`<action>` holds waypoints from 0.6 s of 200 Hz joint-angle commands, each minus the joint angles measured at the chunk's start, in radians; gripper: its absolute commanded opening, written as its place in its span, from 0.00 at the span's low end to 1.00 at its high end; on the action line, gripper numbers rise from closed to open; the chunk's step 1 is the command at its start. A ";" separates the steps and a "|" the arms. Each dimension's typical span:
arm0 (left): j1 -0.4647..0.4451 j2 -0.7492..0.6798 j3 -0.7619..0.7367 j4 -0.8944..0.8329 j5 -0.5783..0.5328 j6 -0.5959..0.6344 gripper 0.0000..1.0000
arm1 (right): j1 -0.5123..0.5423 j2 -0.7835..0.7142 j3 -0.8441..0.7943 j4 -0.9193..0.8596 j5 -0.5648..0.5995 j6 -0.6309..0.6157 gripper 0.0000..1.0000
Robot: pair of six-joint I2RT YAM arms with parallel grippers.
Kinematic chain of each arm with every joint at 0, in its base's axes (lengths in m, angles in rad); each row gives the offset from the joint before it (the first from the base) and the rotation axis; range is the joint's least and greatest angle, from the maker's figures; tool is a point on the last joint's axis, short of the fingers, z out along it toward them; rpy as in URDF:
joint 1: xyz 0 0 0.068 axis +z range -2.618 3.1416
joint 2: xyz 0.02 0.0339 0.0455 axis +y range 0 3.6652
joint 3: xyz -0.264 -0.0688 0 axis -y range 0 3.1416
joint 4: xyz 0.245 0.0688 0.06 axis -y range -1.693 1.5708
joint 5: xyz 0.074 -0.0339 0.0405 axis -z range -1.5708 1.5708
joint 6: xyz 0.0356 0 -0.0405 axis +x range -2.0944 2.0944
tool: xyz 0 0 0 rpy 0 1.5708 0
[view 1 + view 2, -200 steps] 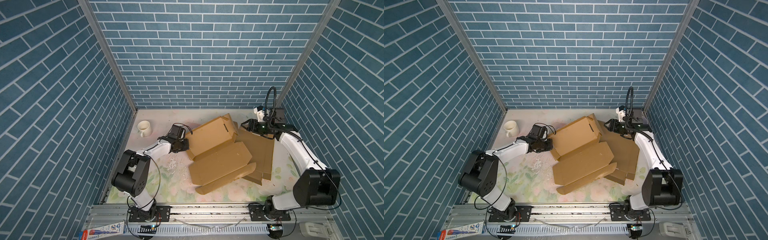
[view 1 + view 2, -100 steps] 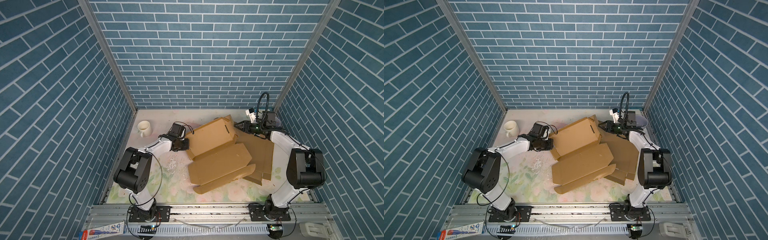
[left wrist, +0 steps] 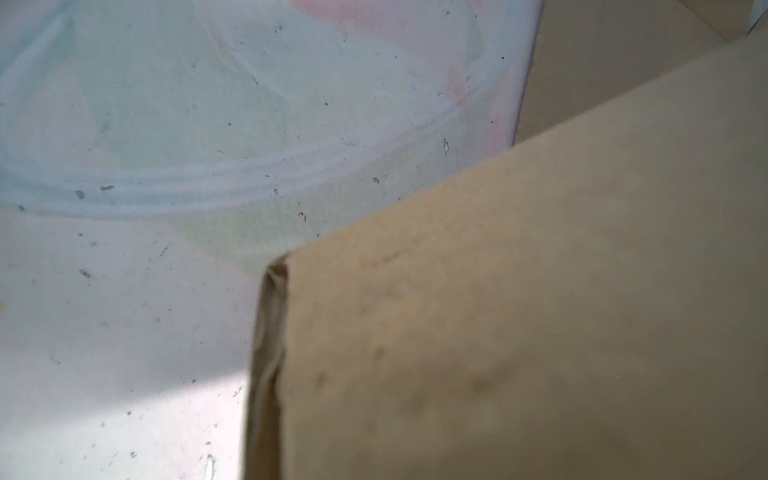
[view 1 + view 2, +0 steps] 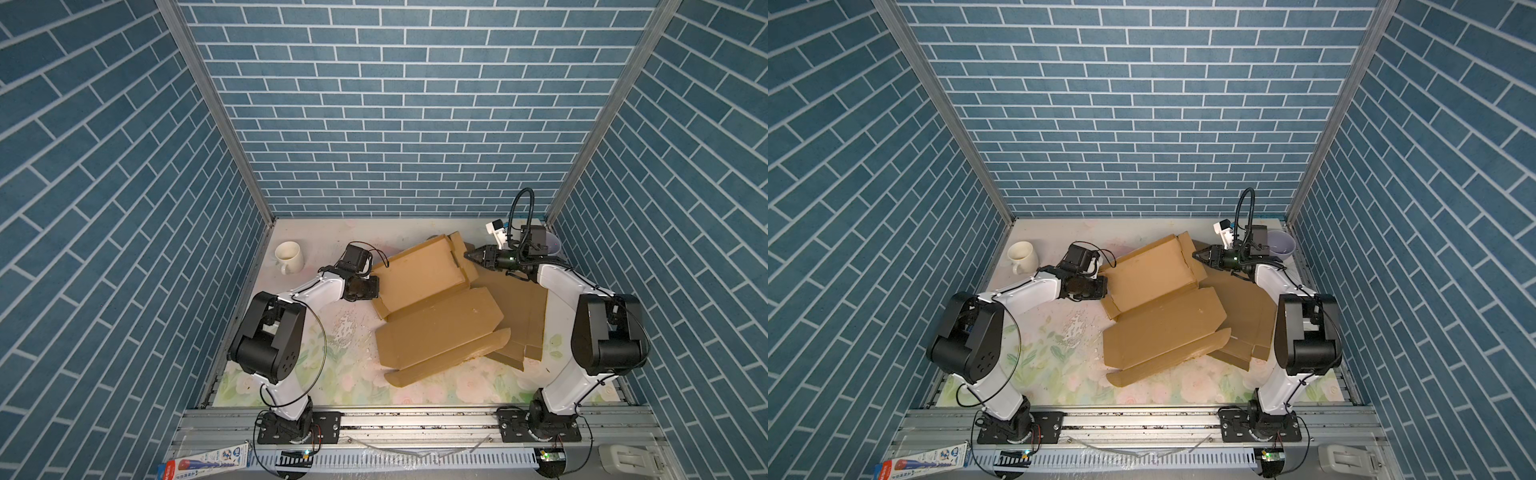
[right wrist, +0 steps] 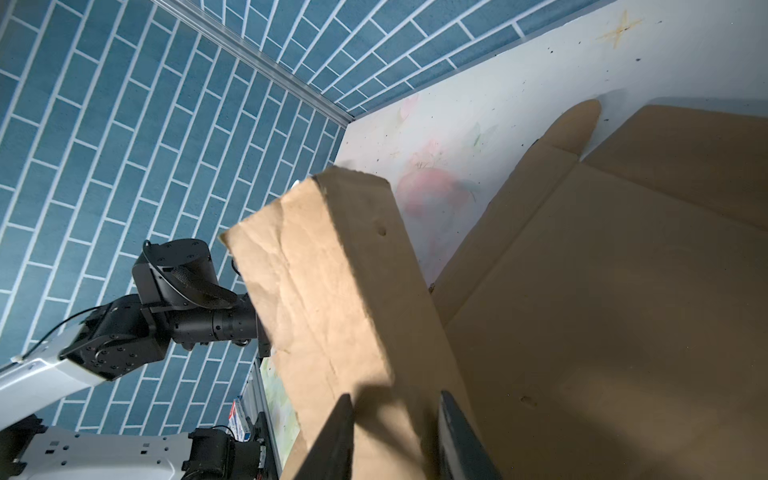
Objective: Fold the paper box
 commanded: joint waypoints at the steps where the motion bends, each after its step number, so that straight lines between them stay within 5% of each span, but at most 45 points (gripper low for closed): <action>1: -0.001 0.032 0.008 -0.045 -0.031 0.035 0.00 | 0.023 -0.014 -0.029 -0.035 0.045 -0.073 0.33; 59: -0.001 0.036 0.023 -0.056 -0.038 0.039 0.00 | 0.127 -0.007 0.042 -0.201 0.350 -0.248 0.37; 120: -0.001 0.037 0.029 -0.062 -0.033 0.039 0.00 | 0.242 0.012 0.061 -0.188 0.719 -0.356 0.46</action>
